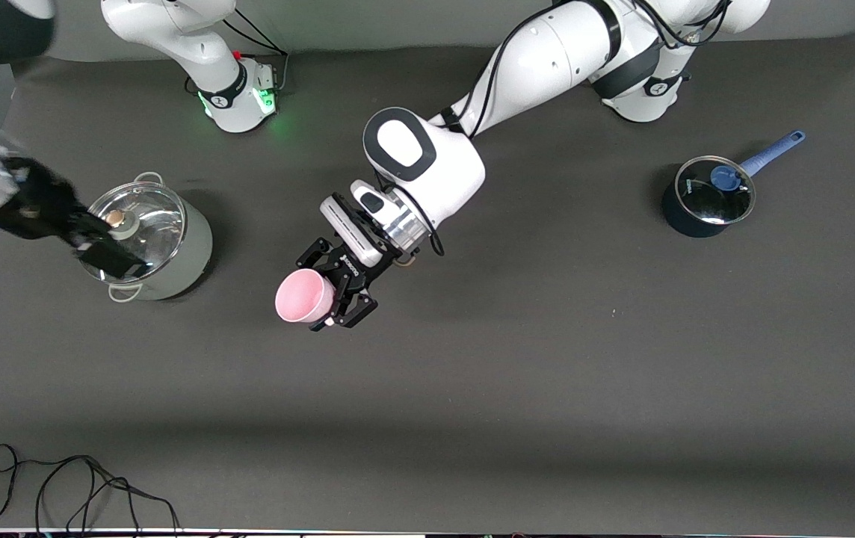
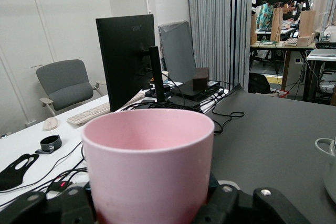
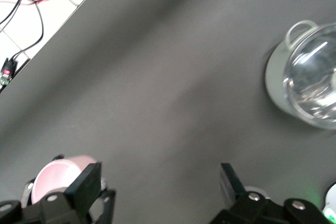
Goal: Transfer pink cup from left to right arm
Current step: 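Reach the right gripper to the pink cup's rim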
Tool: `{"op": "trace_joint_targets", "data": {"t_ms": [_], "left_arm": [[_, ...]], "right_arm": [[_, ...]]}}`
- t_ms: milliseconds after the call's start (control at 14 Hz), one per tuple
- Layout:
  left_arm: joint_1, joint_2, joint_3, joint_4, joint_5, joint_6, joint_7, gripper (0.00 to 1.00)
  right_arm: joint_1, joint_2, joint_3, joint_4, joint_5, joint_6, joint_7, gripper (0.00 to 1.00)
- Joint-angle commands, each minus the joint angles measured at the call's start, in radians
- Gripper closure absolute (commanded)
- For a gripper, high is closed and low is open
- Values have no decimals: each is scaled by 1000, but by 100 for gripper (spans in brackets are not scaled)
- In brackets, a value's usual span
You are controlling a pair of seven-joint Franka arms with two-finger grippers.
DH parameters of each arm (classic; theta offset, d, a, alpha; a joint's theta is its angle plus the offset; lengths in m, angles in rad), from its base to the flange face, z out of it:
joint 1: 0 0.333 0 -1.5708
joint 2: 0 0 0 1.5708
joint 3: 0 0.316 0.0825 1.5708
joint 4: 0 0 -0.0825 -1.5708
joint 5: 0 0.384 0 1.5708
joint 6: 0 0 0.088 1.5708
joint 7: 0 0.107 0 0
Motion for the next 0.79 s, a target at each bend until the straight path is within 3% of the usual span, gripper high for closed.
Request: {"op": "trace_joint_targets", "data": {"t_ms": [0, 357, 714], "left_arm": [[-19, -5, 20, 12, 8, 18, -25, 100], [-17, -9, 20, 12, 10, 18, -44, 100], [-17, -9, 21, 12, 12, 18, -44, 100]], "right_arm": [[54, 46, 9, 76, 22, -27, 76, 1], [68, 80, 76, 79, 48, 69, 184, 1], [70, 144, 93, 70, 53, 161, 184, 1]]}}
